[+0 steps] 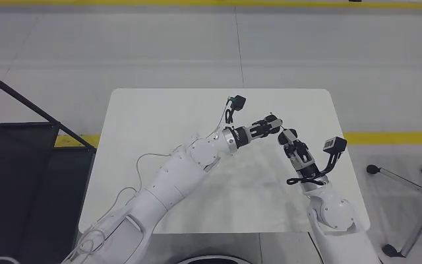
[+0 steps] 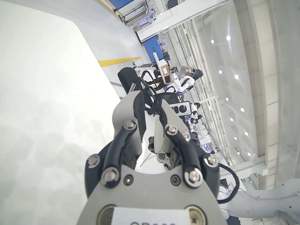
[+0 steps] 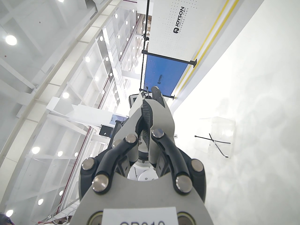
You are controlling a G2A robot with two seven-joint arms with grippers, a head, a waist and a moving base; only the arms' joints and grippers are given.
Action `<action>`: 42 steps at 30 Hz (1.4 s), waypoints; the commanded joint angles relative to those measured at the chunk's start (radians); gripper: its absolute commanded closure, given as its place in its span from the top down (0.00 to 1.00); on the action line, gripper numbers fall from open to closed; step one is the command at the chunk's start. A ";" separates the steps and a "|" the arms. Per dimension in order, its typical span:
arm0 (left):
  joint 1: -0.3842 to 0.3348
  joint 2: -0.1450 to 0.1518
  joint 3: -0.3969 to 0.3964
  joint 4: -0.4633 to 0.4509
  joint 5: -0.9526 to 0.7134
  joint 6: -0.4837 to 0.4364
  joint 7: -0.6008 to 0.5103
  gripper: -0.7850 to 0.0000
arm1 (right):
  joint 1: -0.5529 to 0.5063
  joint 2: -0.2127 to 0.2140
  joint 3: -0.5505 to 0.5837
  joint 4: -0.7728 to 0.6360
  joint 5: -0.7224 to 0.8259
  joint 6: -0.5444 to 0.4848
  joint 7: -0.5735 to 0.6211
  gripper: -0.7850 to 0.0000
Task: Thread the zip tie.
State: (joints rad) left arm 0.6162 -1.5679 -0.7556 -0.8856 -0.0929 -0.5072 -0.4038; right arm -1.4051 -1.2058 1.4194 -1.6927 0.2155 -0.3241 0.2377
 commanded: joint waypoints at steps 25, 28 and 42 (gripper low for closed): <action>0.007 -0.019 -0.044 0.017 0.031 0.000 -0.032 0.00 | -0.006 -0.009 0.005 -0.005 -0.022 0.015 -0.009 0.75; 0.009 -0.021 -0.050 0.019 0.037 0.002 -0.029 0.00 | -0.007 -0.010 0.007 -0.006 -0.024 0.020 -0.011 1.00; 0.135 0.050 -0.224 -0.141 0.185 0.073 0.031 0.00 | 0.064 0.010 0.061 -0.057 -0.230 0.107 0.151 1.00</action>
State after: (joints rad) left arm 0.7221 -1.5279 -0.9561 -0.9914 0.0732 -0.4468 -0.3775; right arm -1.3525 -1.1977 1.4825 -1.7440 0.0209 -0.2289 0.3691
